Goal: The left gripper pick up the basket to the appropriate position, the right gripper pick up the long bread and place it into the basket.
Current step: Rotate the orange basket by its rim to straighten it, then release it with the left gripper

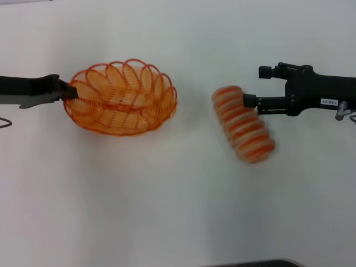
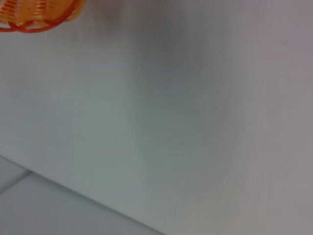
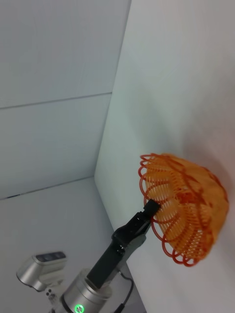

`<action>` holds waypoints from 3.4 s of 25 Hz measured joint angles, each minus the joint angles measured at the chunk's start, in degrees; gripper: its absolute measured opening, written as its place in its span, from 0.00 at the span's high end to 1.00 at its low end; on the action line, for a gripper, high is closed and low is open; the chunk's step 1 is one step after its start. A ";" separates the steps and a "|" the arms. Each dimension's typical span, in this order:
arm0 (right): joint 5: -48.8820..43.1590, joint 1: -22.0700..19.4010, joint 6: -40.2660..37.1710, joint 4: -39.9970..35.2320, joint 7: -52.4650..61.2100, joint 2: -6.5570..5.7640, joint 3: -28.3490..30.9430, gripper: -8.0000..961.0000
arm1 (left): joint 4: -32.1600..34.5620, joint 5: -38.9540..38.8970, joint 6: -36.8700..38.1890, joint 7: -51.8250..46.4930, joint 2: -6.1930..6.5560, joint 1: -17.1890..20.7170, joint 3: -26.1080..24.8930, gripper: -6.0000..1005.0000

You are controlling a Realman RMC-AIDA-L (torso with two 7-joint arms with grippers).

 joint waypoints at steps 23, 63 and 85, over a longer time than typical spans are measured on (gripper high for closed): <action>0.80 1.04 0.42 0.15 -0.06 1.18 1.12 0.01 | -1.39 -5.07 -9.59 -1.41 -0.12 3.42 6.18 0.92; 1.51 1.42 0.63 0.53 -0.35 1.28 1.92 0.01 | -0.85 -11.94 -16.45 -6.48 -0.26 6.46 20.04 0.92; 1.51 1.40 0.61 0.53 -0.35 1.28 1.91 0.01 | 0.59 -14.17 -18.60 -7.88 -0.27 9.42 20.42 0.92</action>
